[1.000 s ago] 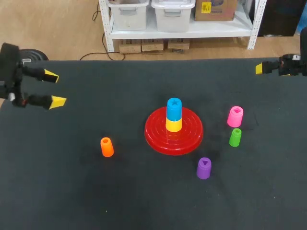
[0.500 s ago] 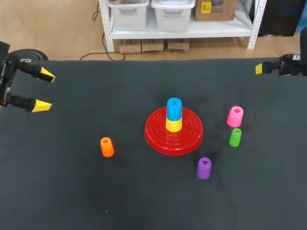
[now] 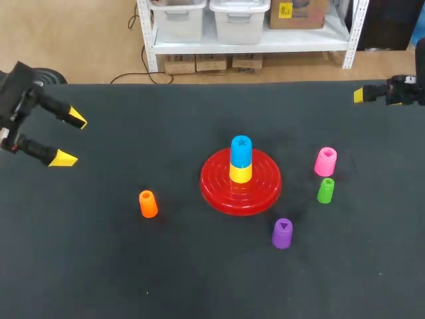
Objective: Pick up and stack the cylinders on the red base in this order: pink,purple,orange,green
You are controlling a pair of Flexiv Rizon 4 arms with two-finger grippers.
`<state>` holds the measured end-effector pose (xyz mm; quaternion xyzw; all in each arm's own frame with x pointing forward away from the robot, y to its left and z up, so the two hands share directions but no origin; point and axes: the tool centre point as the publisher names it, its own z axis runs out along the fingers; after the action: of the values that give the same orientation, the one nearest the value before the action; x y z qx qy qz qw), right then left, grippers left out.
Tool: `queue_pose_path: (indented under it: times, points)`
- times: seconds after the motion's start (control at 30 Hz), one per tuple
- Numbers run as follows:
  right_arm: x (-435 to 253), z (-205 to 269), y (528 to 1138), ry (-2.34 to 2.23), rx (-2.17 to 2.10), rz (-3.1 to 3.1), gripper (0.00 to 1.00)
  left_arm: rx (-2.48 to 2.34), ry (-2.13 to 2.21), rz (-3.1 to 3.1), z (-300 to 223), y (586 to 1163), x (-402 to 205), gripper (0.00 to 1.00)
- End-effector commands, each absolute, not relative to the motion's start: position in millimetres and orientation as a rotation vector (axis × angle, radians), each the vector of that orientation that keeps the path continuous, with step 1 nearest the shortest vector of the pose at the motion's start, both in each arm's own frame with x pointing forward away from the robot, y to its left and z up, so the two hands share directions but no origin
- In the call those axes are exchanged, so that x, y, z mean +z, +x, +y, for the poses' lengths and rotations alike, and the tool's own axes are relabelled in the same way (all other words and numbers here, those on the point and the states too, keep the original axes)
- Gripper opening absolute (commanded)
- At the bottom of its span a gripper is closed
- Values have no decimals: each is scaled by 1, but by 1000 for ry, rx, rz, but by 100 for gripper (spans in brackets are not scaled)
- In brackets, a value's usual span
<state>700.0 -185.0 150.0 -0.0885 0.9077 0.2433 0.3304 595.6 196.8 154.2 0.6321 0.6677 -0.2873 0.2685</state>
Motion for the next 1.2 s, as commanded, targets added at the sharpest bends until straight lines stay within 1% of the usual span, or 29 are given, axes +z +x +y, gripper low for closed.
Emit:
queue_pose_path:
  times: [0.03, 0.23, 0.47, 1.2]
  points:
    - [150, -185, 700, -231, 636, 2374, 100, -696, 1712, 1803, 189, 591, 142, 100]
    - [150, -185, 700, -231, 636, 2374, 100, -727, 1563, 1842, 185, 591, 144, 100]
    - [150, -185, 700, -231, 636, 2374, 100, -743, 1691, 1833, 175, 585, 139, 100]
    - [150, -185, 700, -231, 636, 2374, 100, -743, 1669, 1858, 176, 586, 140, 100]
